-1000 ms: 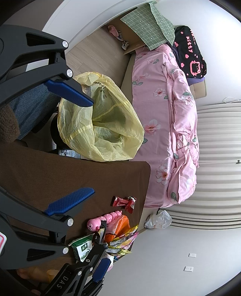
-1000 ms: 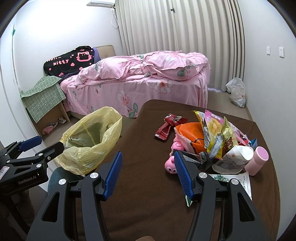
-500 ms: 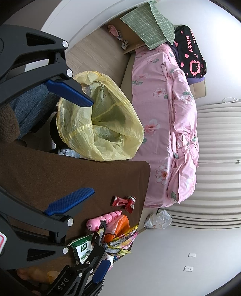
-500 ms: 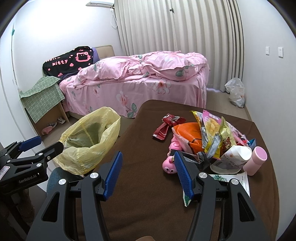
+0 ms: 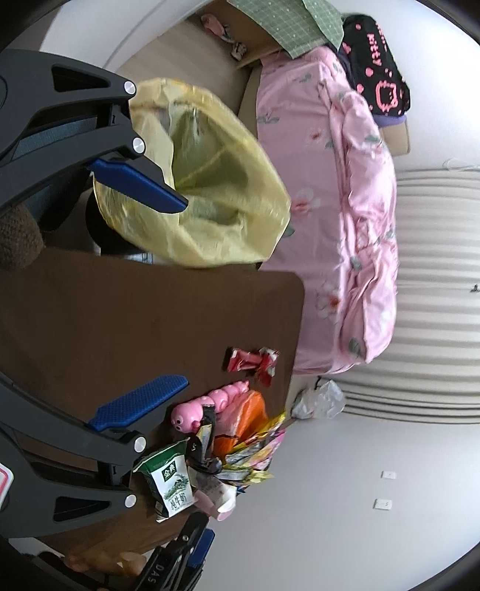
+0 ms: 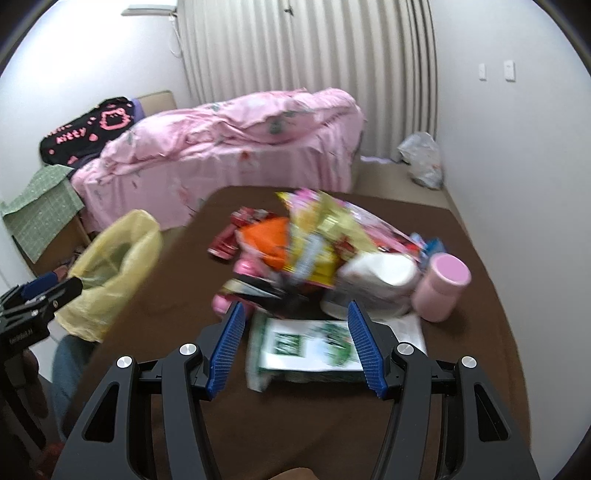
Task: Collect trash
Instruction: 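Grasp the red candy wrapper with the left gripper while the right gripper approaches the pile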
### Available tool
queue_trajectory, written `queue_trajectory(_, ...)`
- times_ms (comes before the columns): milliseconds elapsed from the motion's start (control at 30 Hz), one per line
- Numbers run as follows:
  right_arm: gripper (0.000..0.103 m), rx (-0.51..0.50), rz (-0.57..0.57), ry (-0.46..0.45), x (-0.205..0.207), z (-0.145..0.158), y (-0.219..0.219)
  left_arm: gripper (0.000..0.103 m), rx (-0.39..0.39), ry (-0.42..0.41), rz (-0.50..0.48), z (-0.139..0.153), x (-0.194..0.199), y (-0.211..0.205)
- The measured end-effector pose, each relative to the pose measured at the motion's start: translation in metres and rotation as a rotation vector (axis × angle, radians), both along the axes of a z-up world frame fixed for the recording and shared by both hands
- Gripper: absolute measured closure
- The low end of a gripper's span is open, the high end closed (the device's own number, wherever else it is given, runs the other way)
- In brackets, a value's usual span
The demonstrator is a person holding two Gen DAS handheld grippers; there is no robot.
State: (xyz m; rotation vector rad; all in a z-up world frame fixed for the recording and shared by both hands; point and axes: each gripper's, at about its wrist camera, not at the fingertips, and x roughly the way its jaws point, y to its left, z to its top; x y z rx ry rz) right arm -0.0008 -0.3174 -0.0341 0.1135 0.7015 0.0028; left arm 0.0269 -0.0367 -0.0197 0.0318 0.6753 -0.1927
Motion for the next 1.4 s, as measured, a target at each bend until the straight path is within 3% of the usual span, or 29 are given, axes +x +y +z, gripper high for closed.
queue_trajectory(200,0.045,-0.019,-0.073,0.002,-0.002,-0.016,-0.040,0.012,-0.009,0.034,-0.134,-0.015,0.039,-0.040)
queue_trajectory(300,0.044,0.002,-0.082,0.015,-0.003,-0.027,-0.058,0.012,0.001,0.051,-0.177,-0.018,0.072,-0.063)
queue_trajectory(400,0.044,-0.058,-0.055,0.057,-0.003,-0.035,-0.062,0.012,0.005,0.048,-0.205,-0.018,0.117,-0.085)
queue_trajectory(567,0.044,-0.146,-0.133,0.068,-0.005,-0.045,-0.070,0.028,0.019,0.094,-0.270,-0.030,0.180,-0.116)
queue_trajectory(667,0.044,-0.137,-0.159,0.085,-0.007,-0.051,-0.081,0.042,0.010,0.199,-0.226,-0.052,0.223,-0.128)
queue_trajectory(767,0.044,-0.143,-0.186,0.092,-0.008,-0.056,-0.088,0.057,0.008,0.253,-0.184,-0.065,0.242,-0.132)
queue_trajectory(833,0.044,-0.136,-0.197,0.089,-0.010,-0.056,-0.092,0.070,-0.009,0.286,-0.202,-0.070,0.244,-0.130)
queue_trajectory(933,0.044,-0.127,-0.217,0.105,-0.008,-0.057,-0.099,0.073,-0.054,0.284,-0.229,-0.066,0.234,-0.123)
queue_trajectory(1200,0.044,-0.107,-0.166,0.074,0.002,-0.047,-0.083,0.074,-0.110,0.195,-0.214,-0.030,0.161,-0.085)
queue_trajectory(1400,0.044,-0.086,-0.052,0.030,0.015,-0.030,-0.049,0.074,-0.130,0.217,-0.194,-0.034,0.111,-0.061)
